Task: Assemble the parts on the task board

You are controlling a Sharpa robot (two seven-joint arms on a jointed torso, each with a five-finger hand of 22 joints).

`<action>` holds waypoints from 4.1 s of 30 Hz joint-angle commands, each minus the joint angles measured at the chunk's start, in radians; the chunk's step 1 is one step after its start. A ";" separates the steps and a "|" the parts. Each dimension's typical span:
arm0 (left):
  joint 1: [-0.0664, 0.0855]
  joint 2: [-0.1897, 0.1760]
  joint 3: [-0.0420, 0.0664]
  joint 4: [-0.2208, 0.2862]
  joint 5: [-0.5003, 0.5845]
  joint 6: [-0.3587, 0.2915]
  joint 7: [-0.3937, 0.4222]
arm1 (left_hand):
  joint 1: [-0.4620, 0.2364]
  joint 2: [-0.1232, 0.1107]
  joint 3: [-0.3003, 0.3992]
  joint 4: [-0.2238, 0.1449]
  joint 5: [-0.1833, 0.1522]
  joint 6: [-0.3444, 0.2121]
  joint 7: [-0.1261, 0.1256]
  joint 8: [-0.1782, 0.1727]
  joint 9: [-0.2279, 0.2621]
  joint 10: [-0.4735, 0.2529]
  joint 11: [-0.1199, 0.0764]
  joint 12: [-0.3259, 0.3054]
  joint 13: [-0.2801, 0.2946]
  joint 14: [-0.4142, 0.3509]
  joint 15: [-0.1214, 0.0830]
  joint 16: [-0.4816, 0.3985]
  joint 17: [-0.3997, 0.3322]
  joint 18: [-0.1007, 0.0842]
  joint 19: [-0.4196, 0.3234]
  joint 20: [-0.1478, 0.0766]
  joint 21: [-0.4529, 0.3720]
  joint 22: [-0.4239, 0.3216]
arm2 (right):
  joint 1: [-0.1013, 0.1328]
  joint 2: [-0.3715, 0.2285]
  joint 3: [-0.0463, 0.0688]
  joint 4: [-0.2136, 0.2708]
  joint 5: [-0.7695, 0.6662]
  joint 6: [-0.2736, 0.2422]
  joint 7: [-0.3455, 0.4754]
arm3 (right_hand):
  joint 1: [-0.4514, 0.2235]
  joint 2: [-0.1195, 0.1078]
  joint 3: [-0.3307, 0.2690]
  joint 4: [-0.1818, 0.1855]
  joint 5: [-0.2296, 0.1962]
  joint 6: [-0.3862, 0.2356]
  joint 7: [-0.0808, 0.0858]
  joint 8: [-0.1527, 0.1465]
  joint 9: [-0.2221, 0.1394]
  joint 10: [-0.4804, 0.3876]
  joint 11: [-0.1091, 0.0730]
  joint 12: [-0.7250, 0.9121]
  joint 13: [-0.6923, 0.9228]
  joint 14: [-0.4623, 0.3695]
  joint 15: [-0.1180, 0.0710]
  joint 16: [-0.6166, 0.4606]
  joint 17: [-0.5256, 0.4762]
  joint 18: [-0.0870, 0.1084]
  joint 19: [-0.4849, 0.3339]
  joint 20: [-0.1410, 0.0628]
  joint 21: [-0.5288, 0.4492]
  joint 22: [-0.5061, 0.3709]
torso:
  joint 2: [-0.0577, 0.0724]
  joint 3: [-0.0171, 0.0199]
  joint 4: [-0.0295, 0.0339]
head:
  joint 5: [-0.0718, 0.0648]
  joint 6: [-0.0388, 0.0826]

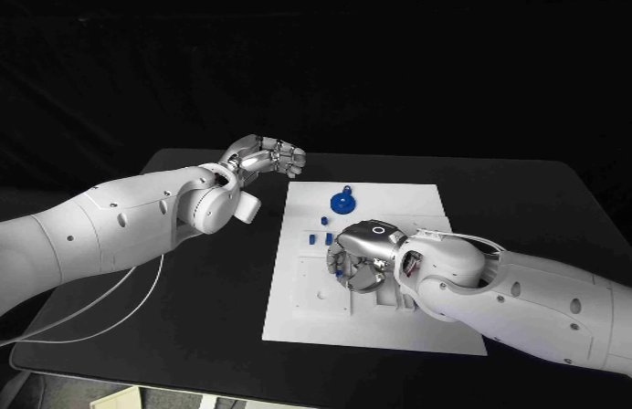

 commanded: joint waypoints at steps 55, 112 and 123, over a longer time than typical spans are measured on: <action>0.001 -0.011 0.000 -0.023 0.006 0.016 0.009 | -0.009 -0.005 -0.005 0.004 -0.006 -0.012 0.001 0.005 -0.003 -0.007 0.000 -0.009 -0.001 0.028 -0.008 -0.004 0.021 0.012 0.015 0.003 -0.003 0.009 | 0.103 -0.233 0.078 -0.019 0.136 0.121 -0.013 | -0.099 -0.090 -0.355 0.007 0.045 -0.205 0.081 -0.069 -0.050 -0.208 0.078 -0.067 -0.127 0.012 0.065 0.089 0.000 0.108 0.041 -0.023 0.005 0.042 | -0.002 0.0022 -0.0051 | -0.054 0.056; 0.000 -0.009 0.000 -0.032 0.007 0.027 0.005 | -0.011 -0.002 -0.004 0.005 -0.004 -0.014 0.002 0.005 -0.004 -0.008 0.000 -0.010 -0.001 0.027 -0.007 -0.008 0.027 0.011 0.015 0.002 -0.006 0.011 | 0.084 -0.184 0.041 -0.026 0.053 0.119 -0.039 | 0.017 -0.014 -0.063 0.085 -0.159 -0.090 0.033 0.004 -0.042 -0.044 0.026 0.006 -0.107 0.007 0.015 0.121 -0.046 0.108 0.051 -0.020 0.010 0.065 | -0.002 -0.0003 -0.0028 | -0.052 0.033; 0.000 -0.010 0.000 -0.036 0.007 0.029 0.003 | -0.012 -0.001 -0.005 0.005 -0.004 -0.015 0.002 0.005 -0.005 -0.008 0.000 -0.010 -0.001 0.027 -0.007 -0.009 0.028 0.010 0.015 0.003 -0.007 0.011 | 0.083 -0.196 0.043 -0.002 0.049 0.071 -0.042 | 0.033 0.001 0.040 0.107 -0.155 -0.048 0.015 0.027 -0.031 -0.003 0.010 0.026 -0.081 0.007 0.000 0.128 -0.054 0.108 0.055 -0.024 0.013 0.067 | -0.002 0.0002 -0.0024 | -0.045 0.031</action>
